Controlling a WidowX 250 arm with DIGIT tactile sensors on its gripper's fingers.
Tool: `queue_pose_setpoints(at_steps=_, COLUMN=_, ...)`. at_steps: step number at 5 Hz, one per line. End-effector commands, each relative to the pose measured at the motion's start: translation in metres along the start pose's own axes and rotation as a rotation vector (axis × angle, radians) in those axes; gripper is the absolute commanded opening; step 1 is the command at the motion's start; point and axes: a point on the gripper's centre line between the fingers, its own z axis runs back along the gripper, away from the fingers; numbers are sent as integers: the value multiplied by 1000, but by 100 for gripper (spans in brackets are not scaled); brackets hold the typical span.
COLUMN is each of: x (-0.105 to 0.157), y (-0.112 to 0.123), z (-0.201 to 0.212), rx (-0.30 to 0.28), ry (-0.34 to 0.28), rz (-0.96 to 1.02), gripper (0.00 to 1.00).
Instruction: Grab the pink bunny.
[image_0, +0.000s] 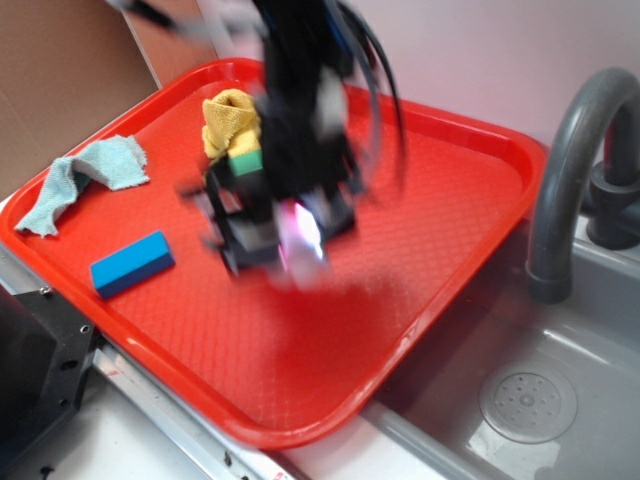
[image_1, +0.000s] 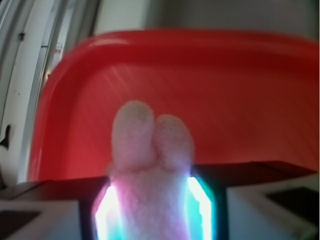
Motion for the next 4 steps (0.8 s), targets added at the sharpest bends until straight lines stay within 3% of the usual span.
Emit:
queue_pose_setpoints(at_steps=1, x=-21, y=-78, z=113, rx=103, ry=11, rz=503, gripper=0)
queue_pose_setpoints(at_steps=2, x=-28, y=-94, z=139, rx=87, ry=-46, rz=747, gripper=0)
queue_pose_setpoints(at_steps=4, x=-9, y=-78, z=139, rx=103, ry=-166, rz=1233, gripper=0)
